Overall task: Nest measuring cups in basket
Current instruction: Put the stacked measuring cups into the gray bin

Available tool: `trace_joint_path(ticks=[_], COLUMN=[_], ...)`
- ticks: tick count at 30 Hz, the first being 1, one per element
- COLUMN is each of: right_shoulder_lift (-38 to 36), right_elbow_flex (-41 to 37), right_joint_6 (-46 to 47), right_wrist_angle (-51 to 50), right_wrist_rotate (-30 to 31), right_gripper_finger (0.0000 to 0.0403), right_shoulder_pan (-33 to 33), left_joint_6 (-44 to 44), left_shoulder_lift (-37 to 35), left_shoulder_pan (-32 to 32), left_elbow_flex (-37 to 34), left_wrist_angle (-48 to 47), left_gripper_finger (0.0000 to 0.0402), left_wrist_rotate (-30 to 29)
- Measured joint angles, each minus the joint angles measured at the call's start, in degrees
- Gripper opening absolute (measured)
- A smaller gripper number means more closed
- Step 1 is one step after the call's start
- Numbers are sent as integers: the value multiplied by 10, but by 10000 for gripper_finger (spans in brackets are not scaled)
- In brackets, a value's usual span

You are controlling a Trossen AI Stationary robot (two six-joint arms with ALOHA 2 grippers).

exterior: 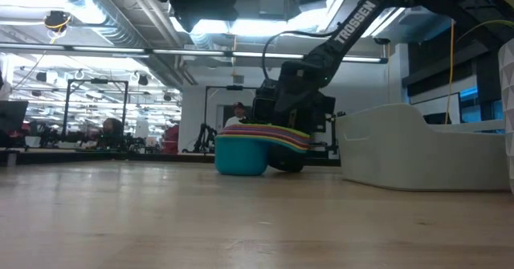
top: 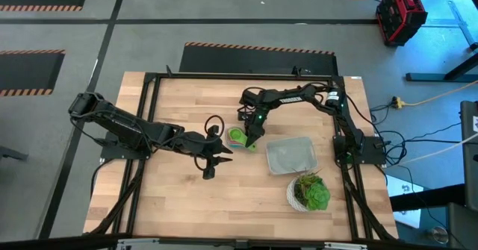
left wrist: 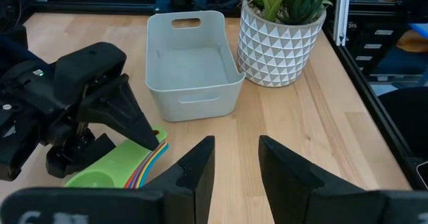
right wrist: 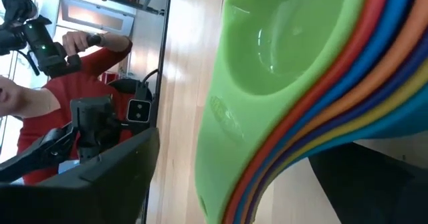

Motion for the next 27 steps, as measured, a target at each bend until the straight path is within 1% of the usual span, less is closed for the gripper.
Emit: trace_joint_path(ticks=[7, 11, 16, 22, 27], right_shoulder_lift=[0, 0, 0, 0, 0], right_elbow_flex=[0, 0, 0, -1, -2], right_joint_6=[15, 48, 48, 52, 59], right_wrist_angle=[1, -5, -4, 17, 46], right_wrist_rotate=[0, -5, 2, -5, -8], right_gripper_finger=[375, 375, 375, 375, 375], right_shoulder_pan=[0, 5, 13, 31, 33], left_joint_6=[0, 0, 0, 0, 0], left_shoulder_lift=[0, 0, 0, 0, 0], left_shoulder_pan=[0, 0, 0, 0, 0], left_elbow_flex=[0, 0, 0, 0, 0], left_wrist_angle=[0, 0, 0, 0, 0], left_gripper_finger=[110, 110, 110, 110, 110], left_wrist_rotate=[0, 0, 0, 0, 0])
